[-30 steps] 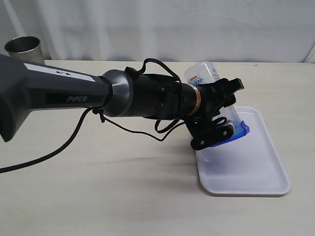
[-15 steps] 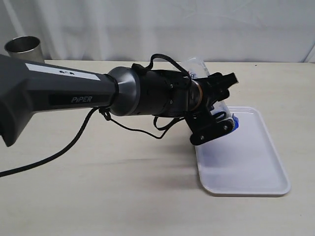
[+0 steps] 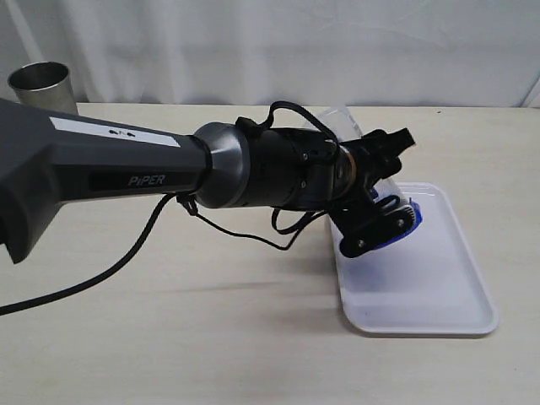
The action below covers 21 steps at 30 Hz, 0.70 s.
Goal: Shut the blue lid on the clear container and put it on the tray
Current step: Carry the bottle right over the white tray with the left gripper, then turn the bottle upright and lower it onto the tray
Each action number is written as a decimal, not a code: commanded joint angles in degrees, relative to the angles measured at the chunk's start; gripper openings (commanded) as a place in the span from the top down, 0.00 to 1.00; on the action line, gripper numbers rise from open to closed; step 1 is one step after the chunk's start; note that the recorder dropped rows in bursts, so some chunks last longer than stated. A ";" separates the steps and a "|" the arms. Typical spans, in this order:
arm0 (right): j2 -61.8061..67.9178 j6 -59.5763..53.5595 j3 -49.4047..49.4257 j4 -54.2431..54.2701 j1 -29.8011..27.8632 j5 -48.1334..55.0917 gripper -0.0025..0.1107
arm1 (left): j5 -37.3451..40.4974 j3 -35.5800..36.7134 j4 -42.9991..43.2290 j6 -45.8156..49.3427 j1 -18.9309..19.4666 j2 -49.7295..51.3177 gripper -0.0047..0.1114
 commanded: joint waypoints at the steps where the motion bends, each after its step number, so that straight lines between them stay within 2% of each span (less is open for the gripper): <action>1: -0.37 -0.37 0.05 0.08 -0.21 -0.58 0.94 | -9.90 -0.73 -1.70 -23.04 0.53 -0.83 0.96; 6: -0.37 -0.37 0.05 0.08 -0.21 -0.58 0.94 | -21.44 -0.73 -1.69 -37.60 2.35 -0.83 0.96; 11: -0.37 -0.37 0.05 0.08 -0.20 -0.48 0.94 | -32.63 -0.73 -6.37 -59.90 6.17 -0.72 0.96; 15: -0.37 -0.37 0.05 0.08 -0.20 -0.37 0.94 | -48.79 -0.73 -6.03 -77.42 9.14 -0.50 0.96; 18: -0.37 -0.37 0.05 0.08 -0.20 -0.37 0.94 | -61.53 -0.73 -6.14 -85.20 10.35 0.43 0.96; 21: -0.37 -0.37 0.05 0.08 -0.20 -0.37 0.94 | -66.61 -0.73 -6.02 -89.18 10.24 2.10 0.96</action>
